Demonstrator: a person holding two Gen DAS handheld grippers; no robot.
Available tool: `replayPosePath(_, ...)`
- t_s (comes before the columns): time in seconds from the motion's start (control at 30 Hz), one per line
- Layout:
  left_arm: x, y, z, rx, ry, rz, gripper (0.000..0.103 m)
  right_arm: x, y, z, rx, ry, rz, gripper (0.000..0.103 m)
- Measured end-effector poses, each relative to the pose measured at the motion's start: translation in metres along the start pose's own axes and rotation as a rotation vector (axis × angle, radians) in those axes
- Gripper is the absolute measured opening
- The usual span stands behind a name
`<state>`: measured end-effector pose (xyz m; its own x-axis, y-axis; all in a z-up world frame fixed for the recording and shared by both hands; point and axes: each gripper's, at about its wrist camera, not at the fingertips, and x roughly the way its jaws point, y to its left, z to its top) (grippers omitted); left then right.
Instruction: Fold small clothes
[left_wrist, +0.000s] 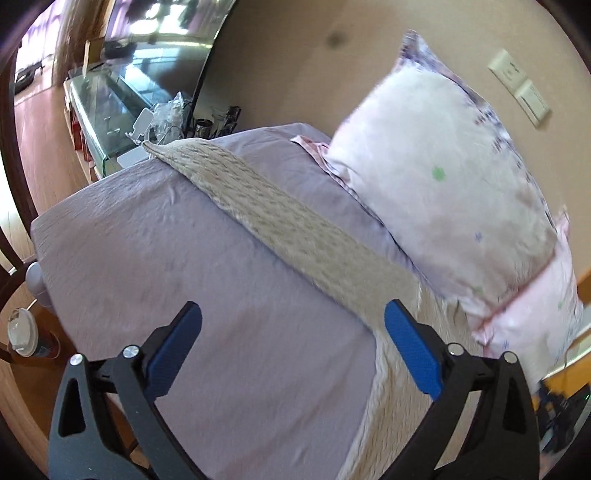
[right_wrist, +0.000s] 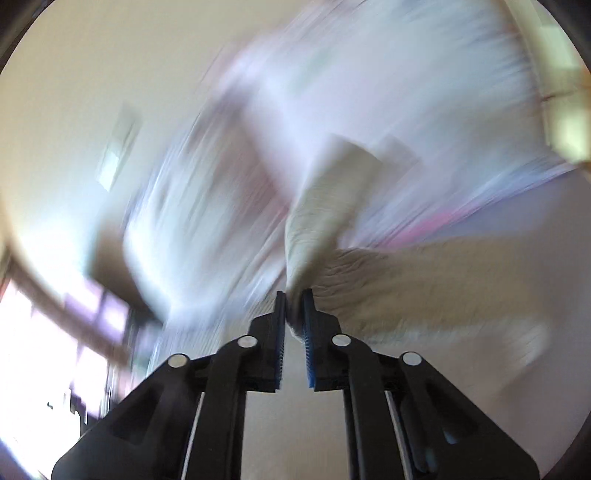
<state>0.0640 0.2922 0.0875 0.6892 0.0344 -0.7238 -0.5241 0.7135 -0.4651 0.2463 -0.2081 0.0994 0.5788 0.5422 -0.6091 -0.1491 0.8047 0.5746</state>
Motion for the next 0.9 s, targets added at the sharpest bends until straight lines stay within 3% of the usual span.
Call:
replayPosePath(0.07, 0.013, 0.009, 0.014, -0.042, 0.017, -0.006, 0.091, 0.038, 0.037, -0.033, -0.047, 0.121, 0.005, 0.029)
replayPosePath(0.13, 0.032, 0.025, 0.033, -0.109, 0.044, -0.03, 0.087, 0.047, 0.048, -0.054, -0.036, 0.158, 0.013, 0.031)
replayPosePath(0.2, 0.048, 0.041, 0.048, -0.166, 0.061, -0.043, 0.082, 0.048, 0.047, -0.071, -0.008, 0.197, -0.013, 0.043)
replayPosePath(0.4, 0.087, 0.083, 0.082, -0.328, 0.081, -0.06, 0.076, 0.023, 0.015, -0.088, 0.096, 0.216, -0.177, 0.048)
replayPosePath(0.6, 0.107, 0.114, 0.108, -0.436, 0.039, -0.087, 0.071, 0.006, 0.003, -0.102, 0.14, 0.222, -0.257, 0.054)
replayPosePath(0.7, 0.115, 0.122, 0.119, -0.478, 0.044, -0.084, 0.048, 0.001, 0.01, -0.106, 0.126, 0.224, -0.268, 0.06)
replayPosePath(0.73, 0.119, 0.124, 0.121, -0.488, 0.064, -0.079, 0.023, 0.001, 0.009, -0.105, 0.123, 0.224, -0.27, 0.061)
replayPosePath(0.77, 0.123, 0.124, 0.121, -0.495, 0.092, -0.082, 0.008, -0.002, 0.009, -0.105, 0.12, 0.221, -0.272, 0.062)
replayPosePath(0.83, 0.124, 0.111, 0.122, -0.476, 0.099, -0.134, 0.007, -0.006, 0.007, -0.104, 0.121, 0.211, -0.28, 0.063)
replayPosePath(0.9, 0.116, 0.079, 0.127, -0.385, 0.083, -0.203, 0.007, -0.012, 0.002, -0.102, 0.136, 0.195, -0.291, 0.063)
